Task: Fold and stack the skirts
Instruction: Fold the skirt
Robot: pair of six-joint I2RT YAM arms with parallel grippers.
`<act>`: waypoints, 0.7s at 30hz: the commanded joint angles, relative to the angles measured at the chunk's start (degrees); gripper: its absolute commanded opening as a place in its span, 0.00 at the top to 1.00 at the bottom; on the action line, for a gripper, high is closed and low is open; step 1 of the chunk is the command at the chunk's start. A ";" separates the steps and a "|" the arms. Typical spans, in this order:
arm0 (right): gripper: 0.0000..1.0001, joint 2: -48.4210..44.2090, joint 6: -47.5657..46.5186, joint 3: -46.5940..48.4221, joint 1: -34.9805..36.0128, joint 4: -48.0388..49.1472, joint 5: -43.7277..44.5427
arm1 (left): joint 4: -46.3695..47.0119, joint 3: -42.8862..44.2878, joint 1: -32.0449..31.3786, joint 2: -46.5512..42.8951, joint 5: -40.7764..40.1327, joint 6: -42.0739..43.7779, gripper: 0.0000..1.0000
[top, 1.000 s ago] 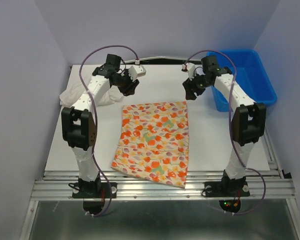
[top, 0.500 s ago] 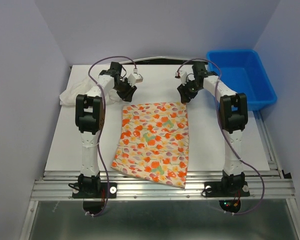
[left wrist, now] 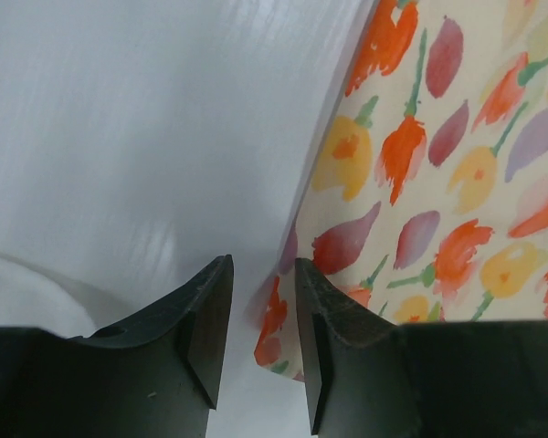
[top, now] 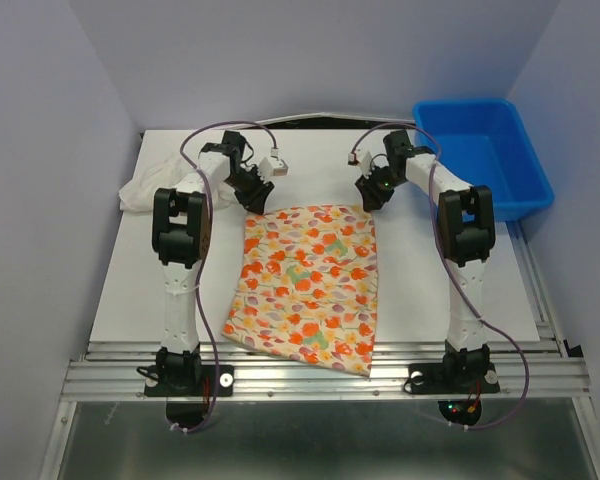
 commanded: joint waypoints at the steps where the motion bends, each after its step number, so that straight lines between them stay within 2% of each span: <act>1: 0.55 1.32 -1.80 1.13 -0.06 -0.99 -0.67 | -4.83 -0.42 0.79 -0.54 2.62 3.00 0.55; 4: 0.60 2.11 -2.32 2.10 -0.06 -1.43 -0.32 | -6.94 -0.15 1.05 -0.10 3.41 4.58 0.55; 7: 0.77 2.38 -2.59 2.54 -0.06 -1.43 0.21 | -6.86 0.29 1.67 -0.19 4.11 4.23 0.64; 8: 0.88 2.38 -2.59 2.54 -0.06 -1.26 0.30 | -5.73 0.46 1.93 -0.36 4.20 3.71 0.67; 10: 0.95 2.21 -2.24 2.81 -0.06 -1.17 0.30 | -4.06 1.25 2.72 -1.50 4.55 1.43 0.66; 11: 0.97 2.12 -2.06 3.07 -0.06 -1.08 0.30 | -3.09 1.52 3.07 -2.12 4.82 0.73 0.62; 12: 0.99 2.12 -1.89 3.24 -0.06 -1.17 0.21 | -1.08 1.78 3.42 -2.82 5.08 -0.24 0.52; 14: 0.99 1.68 -1.97 3.77 -0.06 -1.17 0.04 | -0.44 3.53 4.13 -3.97 5.35 -2.44 0.47; 17: 0.99 1.24 -1.88 4.47 -0.06 -0.99 -0.14 | -3.24 7.66 4.31 -3.62 6.23 -1.57 0.47; 21: 0.99 0.98 -1.88 5.09 -0.06 -1.17 -0.49 | -7.46 8.90 4.31 -3.35 7.28 0.63 0.46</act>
